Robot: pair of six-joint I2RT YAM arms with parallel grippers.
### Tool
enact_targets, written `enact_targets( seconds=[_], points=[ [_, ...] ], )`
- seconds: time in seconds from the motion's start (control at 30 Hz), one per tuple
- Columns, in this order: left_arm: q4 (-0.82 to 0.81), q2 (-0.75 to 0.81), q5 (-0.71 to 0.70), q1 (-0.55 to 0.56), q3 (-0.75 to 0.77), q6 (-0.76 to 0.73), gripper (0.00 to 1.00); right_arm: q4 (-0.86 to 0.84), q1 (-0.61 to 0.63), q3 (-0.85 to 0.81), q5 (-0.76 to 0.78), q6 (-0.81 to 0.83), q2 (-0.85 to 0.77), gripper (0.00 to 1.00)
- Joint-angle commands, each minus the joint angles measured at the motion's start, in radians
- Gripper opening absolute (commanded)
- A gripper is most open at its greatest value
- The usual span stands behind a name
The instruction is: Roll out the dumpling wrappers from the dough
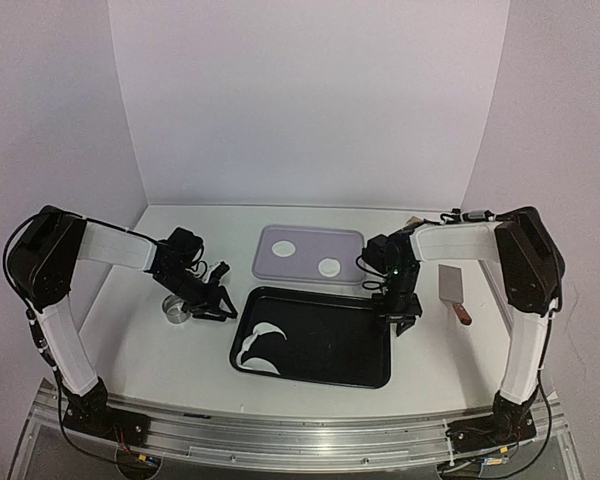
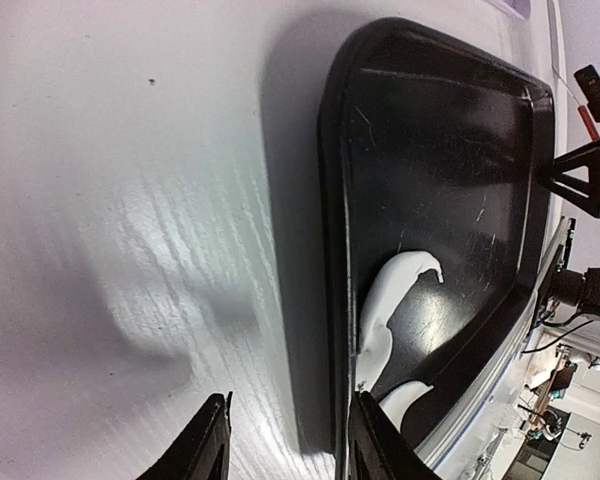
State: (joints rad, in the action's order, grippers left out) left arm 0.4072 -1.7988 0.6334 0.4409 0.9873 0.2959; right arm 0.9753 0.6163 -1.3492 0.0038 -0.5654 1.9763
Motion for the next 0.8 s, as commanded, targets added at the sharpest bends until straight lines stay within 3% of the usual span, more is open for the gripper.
enact_targets(
  seconds=[0.0,0.07,0.13,0.77],
  points=[
    [-0.008,0.039,-0.025,-0.075,0.057,-0.017,0.41,-0.063,0.000,-0.012,0.019,0.061,0.048,0.18],
    [0.004,0.048,-0.042,-0.119,0.087,-0.035,0.41,-0.064,0.000,-0.012,0.020,0.083,0.054,0.05],
    [0.019,0.065,-0.059,-0.150,0.108,-0.059,0.41,-0.064,0.001,-0.011,0.025,0.104,0.054,0.00],
    [0.002,0.084,-0.043,-0.185,0.075,-0.064,0.41,-0.053,0.001,0.120,0.023,0.007,0.006,0.00]
  ],
)
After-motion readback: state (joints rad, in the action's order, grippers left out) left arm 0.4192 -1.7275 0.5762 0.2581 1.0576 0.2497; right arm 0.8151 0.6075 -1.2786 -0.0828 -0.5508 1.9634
